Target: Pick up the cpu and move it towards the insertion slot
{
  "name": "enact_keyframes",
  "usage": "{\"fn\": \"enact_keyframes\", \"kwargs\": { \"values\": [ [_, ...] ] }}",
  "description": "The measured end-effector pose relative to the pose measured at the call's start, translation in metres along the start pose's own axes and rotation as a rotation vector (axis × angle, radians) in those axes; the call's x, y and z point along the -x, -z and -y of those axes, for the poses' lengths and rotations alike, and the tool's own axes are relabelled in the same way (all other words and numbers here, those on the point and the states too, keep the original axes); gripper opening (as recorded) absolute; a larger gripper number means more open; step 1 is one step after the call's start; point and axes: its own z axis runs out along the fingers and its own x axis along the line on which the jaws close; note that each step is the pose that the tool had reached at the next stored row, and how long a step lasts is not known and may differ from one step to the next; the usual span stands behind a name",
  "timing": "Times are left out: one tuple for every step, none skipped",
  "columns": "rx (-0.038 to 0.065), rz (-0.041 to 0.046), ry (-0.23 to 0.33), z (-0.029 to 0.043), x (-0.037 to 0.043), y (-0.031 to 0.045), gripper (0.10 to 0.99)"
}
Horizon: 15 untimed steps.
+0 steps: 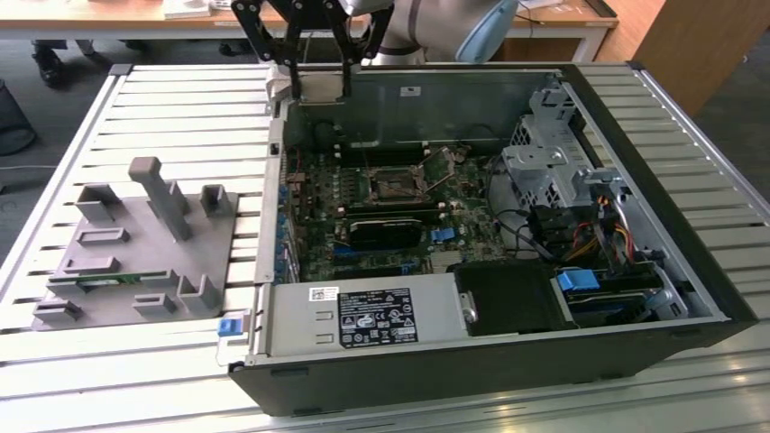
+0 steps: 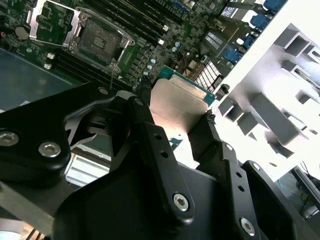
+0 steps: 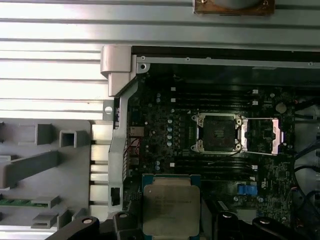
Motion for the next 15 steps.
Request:
{"fn": "enact_keyframes", "kwargs": {
  "values": [
    [0.0,0.0,0.0,-0.0006,0.0013,0.0,0.545],
    [0.0,0.0,0.0,-0.0012,0.0026,-0.0002,0.545],
    [0.0,0.0001,0.0,-0.0019,0.0039,-0.0002,0.545],
    [0.0,0.0001,0.0,-0.0026,0.0052,-0.0003,0.545],
    [0.0,0.0001,-0.001,-0.0032,0.0065,-0.0003,0.545],
    [0.0,0.0001,-0.001,-0.0039,0.0079,-0.0004,0.545],
    [0.0,0.0001,-0.001,-0.0046,0.0094,-0.0005,0.545],
    [0.0,0.0,-0.001,-0.0053,0.0106,-0.0005,0.545],
    [0.0,0.0001,-0.001,-0.006,0.0119,-0.0006,0.545],
    [0.0,0.0001,-0.001,-0.0068,0.0131,-0.0007,0.545],
    [0.0,0.0,-0.001,-0.0076,0.0141,-0.0008,0.545],
    [0.0,0.0001,-0.001,-0.0084,0.015,-0.0009,0.545],
    [0.0,0.0001,-0.002,-0.0093,0.0159,-0.001,0.545],
    [0.0,0.0002,-0.002,-0.0102,0.017,-0.0012,0.545],
    [0.001,0.0001,-0.002,-0.0112,0.018,-0.0013,0.545]
  ]
}}
